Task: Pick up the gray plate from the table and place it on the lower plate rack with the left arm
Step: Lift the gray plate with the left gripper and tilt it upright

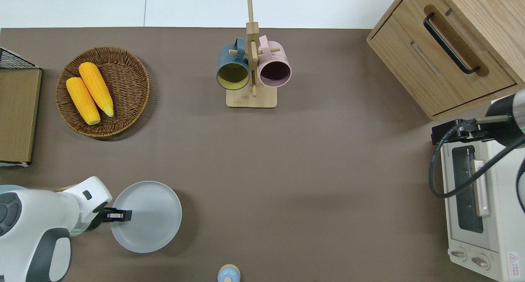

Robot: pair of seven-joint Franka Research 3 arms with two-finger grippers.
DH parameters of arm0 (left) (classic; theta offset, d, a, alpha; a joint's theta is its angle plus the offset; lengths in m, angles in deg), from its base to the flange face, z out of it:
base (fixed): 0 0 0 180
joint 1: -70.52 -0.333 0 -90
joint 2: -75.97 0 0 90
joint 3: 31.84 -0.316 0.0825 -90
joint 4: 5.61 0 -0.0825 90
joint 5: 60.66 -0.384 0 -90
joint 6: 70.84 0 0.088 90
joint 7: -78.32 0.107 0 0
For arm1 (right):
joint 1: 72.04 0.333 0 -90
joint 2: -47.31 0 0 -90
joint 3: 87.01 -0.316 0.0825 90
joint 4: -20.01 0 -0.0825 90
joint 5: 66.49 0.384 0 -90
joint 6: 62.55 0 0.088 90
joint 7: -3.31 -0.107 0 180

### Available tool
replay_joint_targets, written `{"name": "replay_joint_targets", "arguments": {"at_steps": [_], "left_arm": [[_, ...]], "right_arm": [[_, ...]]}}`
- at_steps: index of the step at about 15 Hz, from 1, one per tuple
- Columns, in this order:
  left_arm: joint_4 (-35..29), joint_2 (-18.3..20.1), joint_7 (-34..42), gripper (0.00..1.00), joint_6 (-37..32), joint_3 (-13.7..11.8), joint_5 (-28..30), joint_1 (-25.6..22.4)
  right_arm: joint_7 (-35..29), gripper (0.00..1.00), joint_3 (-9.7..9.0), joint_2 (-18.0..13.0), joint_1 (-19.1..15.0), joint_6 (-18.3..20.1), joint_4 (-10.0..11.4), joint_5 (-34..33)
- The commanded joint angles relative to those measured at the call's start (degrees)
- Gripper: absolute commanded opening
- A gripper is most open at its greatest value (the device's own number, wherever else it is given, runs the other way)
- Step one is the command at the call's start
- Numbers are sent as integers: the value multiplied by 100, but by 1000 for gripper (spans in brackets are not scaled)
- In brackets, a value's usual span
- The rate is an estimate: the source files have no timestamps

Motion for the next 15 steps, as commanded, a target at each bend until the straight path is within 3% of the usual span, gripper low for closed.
{"name": "replay_joint_targets", "arguments": {"at_steps": [1, 8, 15], "left_arm": [[522, 198, -68, 0, -840, -93, -18, 61], [2218, 269, -59, 0, -2818, -128, -44, -114], [3160, 260, -85, 0, -3690, -155, -44, -141]], "right_arm": [[-22, 983, 34, 2, 41, 5, -37, 15], [-22, 983, 34, 2, 41, 5, -37, 15], [-22, 983, 34, 2, 41, 14, -37, 15]]}}
